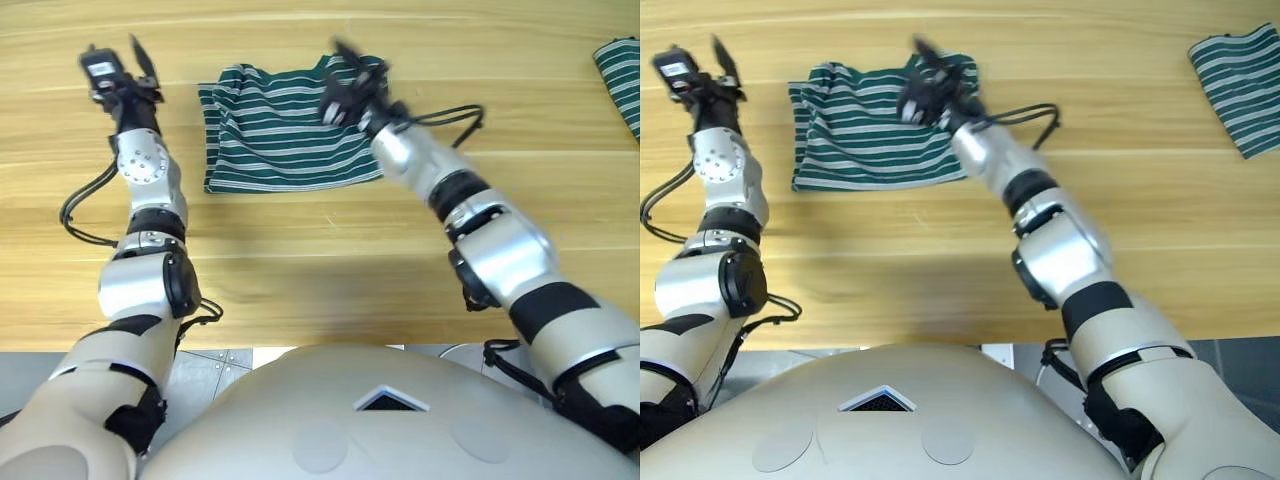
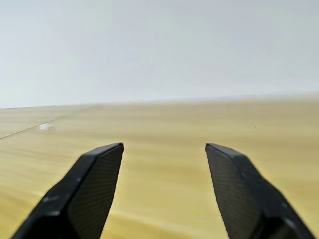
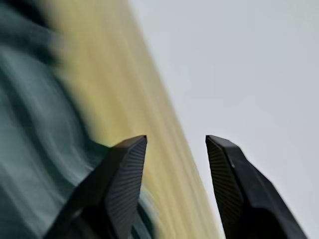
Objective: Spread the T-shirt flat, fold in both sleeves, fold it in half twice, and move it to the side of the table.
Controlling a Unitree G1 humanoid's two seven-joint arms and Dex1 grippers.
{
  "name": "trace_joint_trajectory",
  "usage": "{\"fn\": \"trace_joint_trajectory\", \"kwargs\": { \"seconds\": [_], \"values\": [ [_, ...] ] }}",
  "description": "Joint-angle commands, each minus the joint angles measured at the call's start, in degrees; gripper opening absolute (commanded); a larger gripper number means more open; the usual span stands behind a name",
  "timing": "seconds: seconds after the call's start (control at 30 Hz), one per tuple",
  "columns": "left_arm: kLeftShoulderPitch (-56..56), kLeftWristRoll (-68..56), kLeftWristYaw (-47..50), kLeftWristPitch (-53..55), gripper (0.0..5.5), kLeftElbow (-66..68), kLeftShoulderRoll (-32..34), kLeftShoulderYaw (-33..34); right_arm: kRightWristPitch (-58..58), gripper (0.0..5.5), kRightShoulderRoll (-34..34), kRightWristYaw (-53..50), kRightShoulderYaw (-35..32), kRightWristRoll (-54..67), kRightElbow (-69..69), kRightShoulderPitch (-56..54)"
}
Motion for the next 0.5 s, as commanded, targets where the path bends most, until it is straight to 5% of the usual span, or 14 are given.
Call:
{"fn": "trace_joint_trajectory", "kwargs": {
  "seconds": [0.03,0.27,0.5],
  "values": [
    [0.3,-2.9,-1.0,-1.8,3.06,-1.2,-0.6,2.4,2.4,2.17,3.1,2.0,6.6,-5.5,-0.2,-1.3],
    [-1.4,-2.2,-0.8,-2.0,3.06,1.0,-1.8,2.3,2.5,2.17,0.5,6.7,12.8,-9.6,1.6,-0.5],
    [-3.4,-0.7,-2.0,-1.3,3.06,2.8,-2.7,0.4,-9.7,2.17,-20.4,9.3,17.1,-11.9,-12.2,3.0]
  ]
}}
